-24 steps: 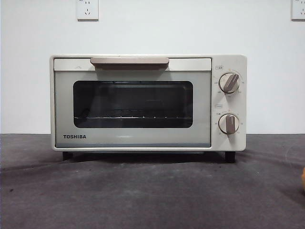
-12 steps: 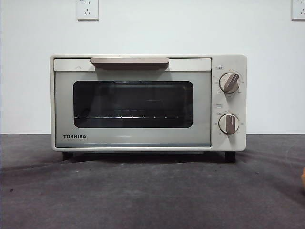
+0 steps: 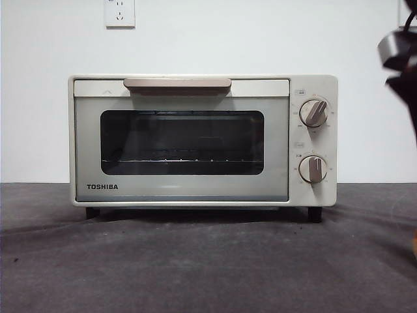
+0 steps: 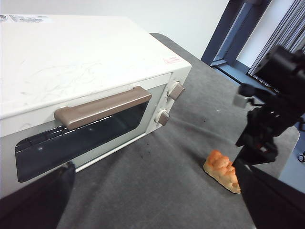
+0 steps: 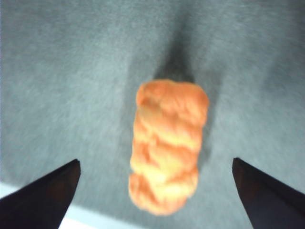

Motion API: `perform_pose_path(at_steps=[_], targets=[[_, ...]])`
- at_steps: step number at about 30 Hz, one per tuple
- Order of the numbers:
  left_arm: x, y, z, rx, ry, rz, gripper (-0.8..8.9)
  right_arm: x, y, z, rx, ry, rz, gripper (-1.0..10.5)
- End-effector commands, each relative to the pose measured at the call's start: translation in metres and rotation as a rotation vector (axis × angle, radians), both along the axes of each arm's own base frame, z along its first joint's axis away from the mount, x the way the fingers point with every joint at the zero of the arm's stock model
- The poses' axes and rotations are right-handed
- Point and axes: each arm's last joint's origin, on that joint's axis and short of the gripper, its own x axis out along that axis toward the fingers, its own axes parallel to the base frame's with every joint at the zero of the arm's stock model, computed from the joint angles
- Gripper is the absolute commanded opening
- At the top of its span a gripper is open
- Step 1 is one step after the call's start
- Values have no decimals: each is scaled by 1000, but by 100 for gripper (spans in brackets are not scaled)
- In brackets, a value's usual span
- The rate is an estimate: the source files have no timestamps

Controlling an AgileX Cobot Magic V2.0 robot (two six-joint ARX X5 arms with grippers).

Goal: The left arm flap open the oven, the right arm pick bread and place it into oven, the left arm flap close the oven

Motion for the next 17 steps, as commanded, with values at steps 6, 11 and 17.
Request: perform_pose_path(at_steps=[6,11,17], targets=[[-1,0,8,-4,-37,-5,555,20,7,-38,-31,92,-1,509],[-1,0,8,-4,-37,-5,555,29,10,-54,-46,141,0,480],[-1,0,8,-5,-39,-5,555,34,11,-68,-62,194,2,362]])
